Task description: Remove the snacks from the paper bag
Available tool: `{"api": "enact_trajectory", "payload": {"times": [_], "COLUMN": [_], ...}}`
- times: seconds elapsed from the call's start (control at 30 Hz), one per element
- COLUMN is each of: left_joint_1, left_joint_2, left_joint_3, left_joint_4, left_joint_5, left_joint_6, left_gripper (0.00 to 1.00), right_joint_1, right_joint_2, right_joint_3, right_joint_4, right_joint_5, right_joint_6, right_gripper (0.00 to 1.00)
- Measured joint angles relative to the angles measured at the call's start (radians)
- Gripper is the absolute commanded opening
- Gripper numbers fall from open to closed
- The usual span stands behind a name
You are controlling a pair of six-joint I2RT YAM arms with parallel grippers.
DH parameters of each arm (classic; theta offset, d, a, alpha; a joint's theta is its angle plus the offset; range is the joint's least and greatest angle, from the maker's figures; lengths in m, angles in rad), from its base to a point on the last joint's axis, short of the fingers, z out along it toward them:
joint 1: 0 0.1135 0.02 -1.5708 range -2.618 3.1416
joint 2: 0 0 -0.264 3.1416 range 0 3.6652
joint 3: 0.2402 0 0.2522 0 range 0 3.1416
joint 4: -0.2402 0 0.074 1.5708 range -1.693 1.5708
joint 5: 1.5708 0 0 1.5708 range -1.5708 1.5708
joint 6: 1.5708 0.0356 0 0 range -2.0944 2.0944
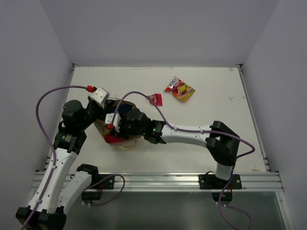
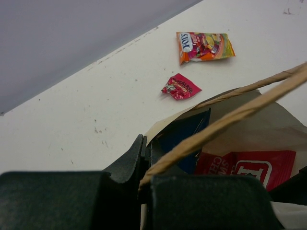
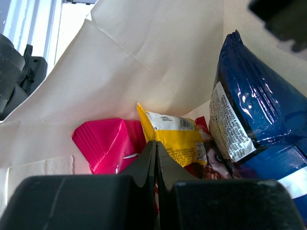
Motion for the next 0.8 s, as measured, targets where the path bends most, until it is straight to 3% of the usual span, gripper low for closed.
{"api": "enact_trajectory", "payload": {"times": [0.43, 0.6, 0.63, 0.67, 0.7, 0.8], "left_joint_1": [-0.009, -0.009, -0.009, -0.009, -0.009, -0.009], "left_joint_2": [-0.008, -0.015, -0.016, -0.017, -0.018, -0.018], "left_joint_3": [0.0, -0.007, -0.01, -0.011, -0.012, -0.013], "left_joint_4": [0.0, 0.001, 0.001, 0.001, 0.001, 0.002], "left_joint_5": [0.031, 0.046, 0.049, 0.05, 0.051, 0.053], "left_joint_6": [-0.001, 0.0, 0.0, 0.0, 0.0, 0.001], "left_gripper": [0.0, 0.0, 0.0, 0.0, 0.0, 0.0], "right_joint_1": [0.014, 0.014, 0.014, 0.015, 0.016, 0.023], "right_joint_2": [-0.061, -0.077, -0.077, -0.076, -0.074, -0.057], "right_joint_3": [-0.014, -0.015, -0.015, -0.015, -0.014, -0.011], "right_joint_4": [-0.045, -0.07, -0.077, -0.082, -0.084, -0.094], "right_joint_5": [0.071, 0.071, 0.07, 0.069, 0.068, 0.063], "right_joint_6": [-0.013, -0.024, -0.026, -0.029, -0.036, -0.037], "right_gripper": [0.0, 0.2, 0.2, 0.07, 0.02, 0.0]}}
